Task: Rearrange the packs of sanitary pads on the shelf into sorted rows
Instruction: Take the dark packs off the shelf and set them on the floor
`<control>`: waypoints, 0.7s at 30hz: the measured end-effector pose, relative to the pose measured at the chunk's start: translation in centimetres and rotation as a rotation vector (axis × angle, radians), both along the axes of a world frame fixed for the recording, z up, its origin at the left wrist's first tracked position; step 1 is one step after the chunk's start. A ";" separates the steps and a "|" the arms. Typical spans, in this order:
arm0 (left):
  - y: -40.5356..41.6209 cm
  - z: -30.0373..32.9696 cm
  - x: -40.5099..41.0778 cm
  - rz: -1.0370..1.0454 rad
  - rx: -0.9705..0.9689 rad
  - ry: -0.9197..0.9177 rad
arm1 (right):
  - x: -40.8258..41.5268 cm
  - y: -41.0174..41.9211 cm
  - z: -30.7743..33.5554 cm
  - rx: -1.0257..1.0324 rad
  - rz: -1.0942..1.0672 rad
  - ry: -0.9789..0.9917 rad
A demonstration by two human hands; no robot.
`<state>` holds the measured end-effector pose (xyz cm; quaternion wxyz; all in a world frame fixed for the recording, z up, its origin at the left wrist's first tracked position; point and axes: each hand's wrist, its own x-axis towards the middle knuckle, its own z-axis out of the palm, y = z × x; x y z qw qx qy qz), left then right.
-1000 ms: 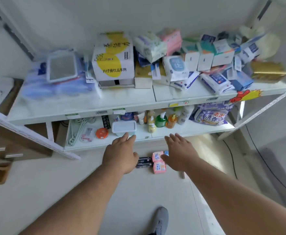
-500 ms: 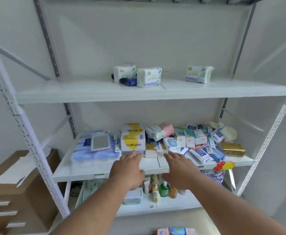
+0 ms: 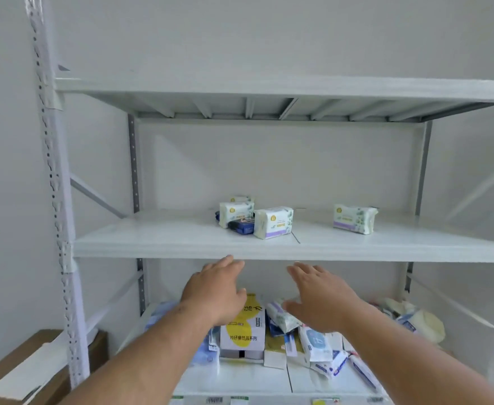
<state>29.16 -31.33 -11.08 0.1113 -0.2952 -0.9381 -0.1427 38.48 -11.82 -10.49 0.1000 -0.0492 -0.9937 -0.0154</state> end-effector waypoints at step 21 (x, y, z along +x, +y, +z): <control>2.9 5.5 -20.4 0.137 0.032 0.086 | -21.2 1.4 3.7 -0.174 0.138 0.084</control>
